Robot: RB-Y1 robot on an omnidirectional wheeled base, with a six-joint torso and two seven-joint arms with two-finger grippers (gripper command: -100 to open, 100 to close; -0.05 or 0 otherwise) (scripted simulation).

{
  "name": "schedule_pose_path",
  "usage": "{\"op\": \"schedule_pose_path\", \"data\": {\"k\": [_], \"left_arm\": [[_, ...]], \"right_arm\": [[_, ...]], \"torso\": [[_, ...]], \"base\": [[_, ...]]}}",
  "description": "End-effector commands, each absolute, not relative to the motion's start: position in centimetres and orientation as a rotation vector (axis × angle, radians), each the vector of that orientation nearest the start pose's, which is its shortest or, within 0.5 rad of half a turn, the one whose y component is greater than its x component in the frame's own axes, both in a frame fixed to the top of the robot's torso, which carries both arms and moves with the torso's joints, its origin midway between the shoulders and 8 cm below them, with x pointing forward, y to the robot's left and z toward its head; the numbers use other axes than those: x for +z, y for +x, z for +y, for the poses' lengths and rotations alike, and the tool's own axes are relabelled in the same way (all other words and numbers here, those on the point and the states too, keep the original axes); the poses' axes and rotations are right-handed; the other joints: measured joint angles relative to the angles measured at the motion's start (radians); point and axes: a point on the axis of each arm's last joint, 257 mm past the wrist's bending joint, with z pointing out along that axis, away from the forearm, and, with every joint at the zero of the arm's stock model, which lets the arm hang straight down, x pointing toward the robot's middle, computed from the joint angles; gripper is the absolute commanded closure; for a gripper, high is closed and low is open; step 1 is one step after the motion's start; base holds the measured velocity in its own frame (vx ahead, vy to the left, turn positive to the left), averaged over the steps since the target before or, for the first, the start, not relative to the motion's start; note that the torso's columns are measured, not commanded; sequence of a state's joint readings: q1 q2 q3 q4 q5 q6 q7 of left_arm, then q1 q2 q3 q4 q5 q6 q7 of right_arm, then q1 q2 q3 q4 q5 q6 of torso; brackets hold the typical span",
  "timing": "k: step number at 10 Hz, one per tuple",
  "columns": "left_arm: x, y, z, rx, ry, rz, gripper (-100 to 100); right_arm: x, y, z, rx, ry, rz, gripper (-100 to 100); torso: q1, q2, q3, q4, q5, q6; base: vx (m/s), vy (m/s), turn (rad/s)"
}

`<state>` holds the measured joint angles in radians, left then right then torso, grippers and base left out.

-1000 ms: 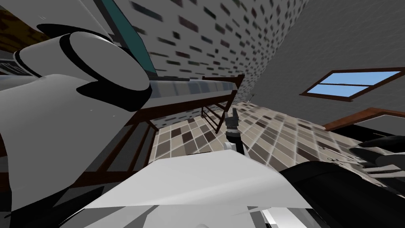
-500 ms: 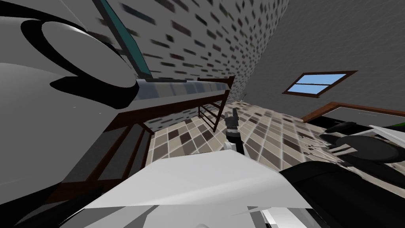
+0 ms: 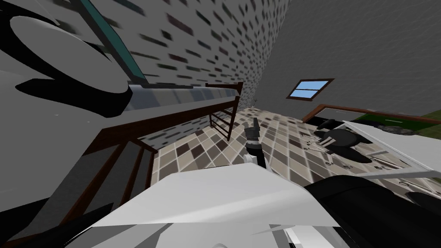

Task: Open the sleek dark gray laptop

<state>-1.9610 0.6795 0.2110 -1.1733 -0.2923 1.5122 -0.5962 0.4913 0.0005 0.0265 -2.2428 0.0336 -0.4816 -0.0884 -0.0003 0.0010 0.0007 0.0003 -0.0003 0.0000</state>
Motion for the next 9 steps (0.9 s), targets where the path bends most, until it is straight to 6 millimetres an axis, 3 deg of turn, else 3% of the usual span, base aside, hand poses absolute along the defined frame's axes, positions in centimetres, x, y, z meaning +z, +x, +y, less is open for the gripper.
{"op": "schedule_pose_path", "data": {"k": [1,2,4,5,7,8,9], "left_arm": [[53.0,45.4,40.8,-0.32,-0.988,1.035,-100],[52.9,46.2,41.8,-0.335,-1.001,1.027,-100],[53.2,45.0,44.0,-0.264,-1.017,1.001,-100],[52.5,46.2,45.1,-0.288,-1.043,1.005,-100],[52.9,44.5,47.5,-0.22,-1.057,0.971,-100],[53.0,44.3,47.8,-0.201,-1.057,0.966,-100],[52.3,45.0,49.5,-0.219,-1.088,0.96,-100]], "right_arm": [[0.7,35.7,-26.8,1.382,0.715,0.641,0],[0.7,35.7,-26.8,1.382,0.715,0.641,0],[0.7,35.7,-26.8,1.382,0.715,0.641,0],[0.7,35.7,-26.8,1.382,0.715,0.641,0],[0.7,35.7,-26.8,1.382,0.715,0.641,0],[0.7,35.7,-26.8,1.381,0.715,0.641,0],[0.7,35.7,-26.8,1.381,0.715,0.641,0]], "torso": [[0.002,-0.002,-0.001,0.0,0.001,-0.001],[0.002,-0.004,-0.002,-0.001,0.001,-0.001],[-0.001,0.0,0.0,0.0,0.0,0.0],[0.0,-0.001,0.0,0.0,0.0,-0.001],[-0.001,0.0,0.0,0.0,0.0,0.0],[0.0,-0.002,-0.001,0.0,0.0,-0.001],[0.001,-0.005,-0.003,-0.001,0.0,0.0]], "base": [[-0.014,0.007,0.044],[-0.072,-0.003,-0.278],[-0.076,0.001,-0.239],[-0.082,-0.016,-0.37],[-0.075,0.0,-0.174],[-0.008,0.003,0.038],[-0.072,-0.01,-0.42]]}}
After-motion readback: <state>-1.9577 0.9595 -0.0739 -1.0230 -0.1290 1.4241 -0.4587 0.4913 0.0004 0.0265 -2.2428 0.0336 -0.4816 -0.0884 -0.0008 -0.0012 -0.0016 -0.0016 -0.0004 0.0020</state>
